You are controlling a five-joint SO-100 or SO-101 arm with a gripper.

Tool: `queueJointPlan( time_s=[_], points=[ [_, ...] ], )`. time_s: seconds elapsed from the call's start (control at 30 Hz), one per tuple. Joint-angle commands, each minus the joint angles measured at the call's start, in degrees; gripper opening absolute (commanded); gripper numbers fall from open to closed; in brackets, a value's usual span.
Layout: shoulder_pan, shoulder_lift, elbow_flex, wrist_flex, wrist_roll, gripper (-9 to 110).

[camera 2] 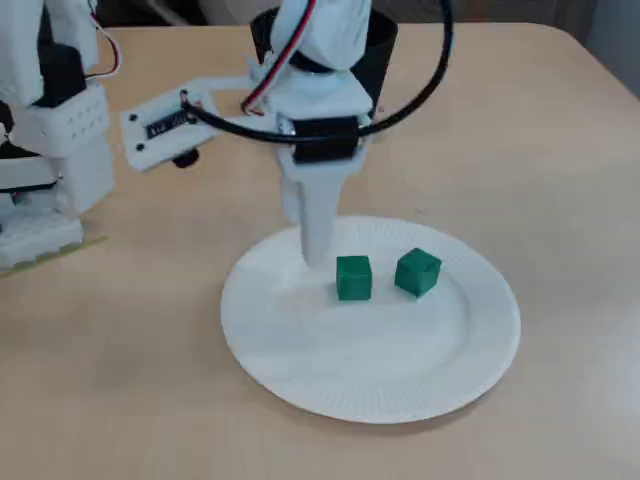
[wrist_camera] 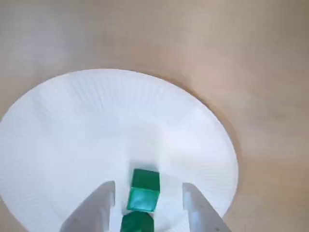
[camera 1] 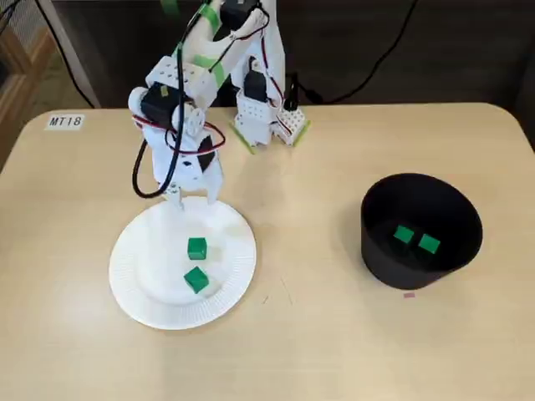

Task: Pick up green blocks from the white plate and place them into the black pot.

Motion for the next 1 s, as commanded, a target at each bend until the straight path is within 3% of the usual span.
queueJointPlan(
  time_s=[0.0,0.27,0.97],
  points=[
    [-1.14,-1.41,-3.60,0.09,-0.70,22],
    [-2.46,-7.12,-7.65,0.35,-0.97,23],
    [-3.87,-14.77,-7.65,-13.54,2.37,16]
  ],
)
